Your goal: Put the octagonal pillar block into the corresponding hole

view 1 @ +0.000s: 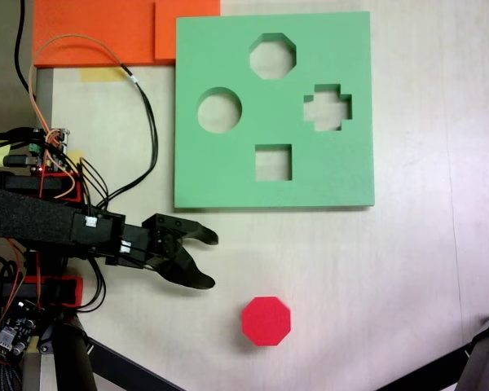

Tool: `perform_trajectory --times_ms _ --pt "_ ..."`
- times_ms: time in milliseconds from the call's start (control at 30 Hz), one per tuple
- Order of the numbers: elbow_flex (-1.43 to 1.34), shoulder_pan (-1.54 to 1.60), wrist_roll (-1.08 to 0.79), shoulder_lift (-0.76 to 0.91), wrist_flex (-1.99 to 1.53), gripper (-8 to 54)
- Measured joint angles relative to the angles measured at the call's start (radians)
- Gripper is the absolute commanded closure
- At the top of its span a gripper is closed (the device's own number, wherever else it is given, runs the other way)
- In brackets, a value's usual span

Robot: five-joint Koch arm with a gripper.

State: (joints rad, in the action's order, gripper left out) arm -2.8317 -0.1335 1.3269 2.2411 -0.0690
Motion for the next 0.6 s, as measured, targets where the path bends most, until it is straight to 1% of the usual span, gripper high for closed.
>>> perform_trajectory --times_ms 67,133,200,300,367,400,467,600 --pt "0.253 -0.014 0.104 0.000 -0.327 13.9" --pt "0.310 -0.052 0.141 0.000 -0.463 15.2" --pt "0.414 -0.084 0.146 -0.002 -0.615 14.9" --pt "0.747 -0.117 0.121 -0.057 -0.870 9.5" --pt "0.953 -0.144 0.084 -0.187 -1.074 5.7" --pt "1.045 -0.161 0.061 -0.253 -1.161 2.9" --pt "1.177 -0.192 0.020 -0.376 -1.282 -6.2" --pt "1.272 -0.236 -0.029 -0.500 -1.307 -6.7"
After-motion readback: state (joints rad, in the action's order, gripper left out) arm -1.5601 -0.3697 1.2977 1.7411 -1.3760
